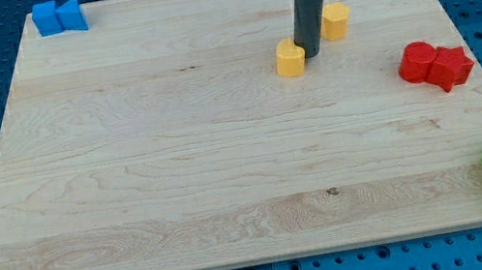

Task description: Push yellow heart diagonally below yellow hexagon

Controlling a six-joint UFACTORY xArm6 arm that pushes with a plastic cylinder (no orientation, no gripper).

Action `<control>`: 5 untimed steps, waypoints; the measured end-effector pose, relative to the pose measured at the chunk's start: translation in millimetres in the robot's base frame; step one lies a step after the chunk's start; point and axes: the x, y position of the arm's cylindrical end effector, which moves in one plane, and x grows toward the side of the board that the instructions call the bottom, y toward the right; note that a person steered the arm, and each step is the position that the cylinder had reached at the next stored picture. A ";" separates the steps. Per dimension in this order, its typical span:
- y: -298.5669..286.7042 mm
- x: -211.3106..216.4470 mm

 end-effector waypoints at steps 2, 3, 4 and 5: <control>-21.8 -8.8; -29.8 -6.0; -24.9 0.9; -24.9 10.0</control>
